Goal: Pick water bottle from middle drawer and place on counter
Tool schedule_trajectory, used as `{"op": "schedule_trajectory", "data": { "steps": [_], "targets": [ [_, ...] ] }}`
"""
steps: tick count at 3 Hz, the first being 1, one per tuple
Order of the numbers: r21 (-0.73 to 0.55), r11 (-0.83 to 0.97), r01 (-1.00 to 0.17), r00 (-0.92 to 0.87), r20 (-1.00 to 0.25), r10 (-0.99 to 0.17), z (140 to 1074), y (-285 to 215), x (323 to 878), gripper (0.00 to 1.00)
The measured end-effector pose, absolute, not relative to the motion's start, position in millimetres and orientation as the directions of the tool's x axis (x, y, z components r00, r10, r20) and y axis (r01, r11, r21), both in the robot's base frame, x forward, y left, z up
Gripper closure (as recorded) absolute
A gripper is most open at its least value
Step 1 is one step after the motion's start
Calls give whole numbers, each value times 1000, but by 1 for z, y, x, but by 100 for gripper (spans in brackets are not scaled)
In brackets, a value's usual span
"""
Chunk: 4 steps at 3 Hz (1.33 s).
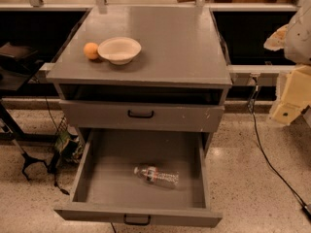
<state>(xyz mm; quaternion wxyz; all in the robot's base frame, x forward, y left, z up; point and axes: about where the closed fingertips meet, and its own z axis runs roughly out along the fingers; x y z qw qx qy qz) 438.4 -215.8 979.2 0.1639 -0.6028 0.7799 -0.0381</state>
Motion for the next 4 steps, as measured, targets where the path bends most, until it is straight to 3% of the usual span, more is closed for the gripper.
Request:
{"op": "schedule_trajectory", "data": {
  "steps": [2,4],
  "targets": [
    [-287,194,-938,-134,-215,-967,975,-204,438,0],
    [-340,-136,-930,228,-246,-942,878,-108,442,0]
  ]
}}
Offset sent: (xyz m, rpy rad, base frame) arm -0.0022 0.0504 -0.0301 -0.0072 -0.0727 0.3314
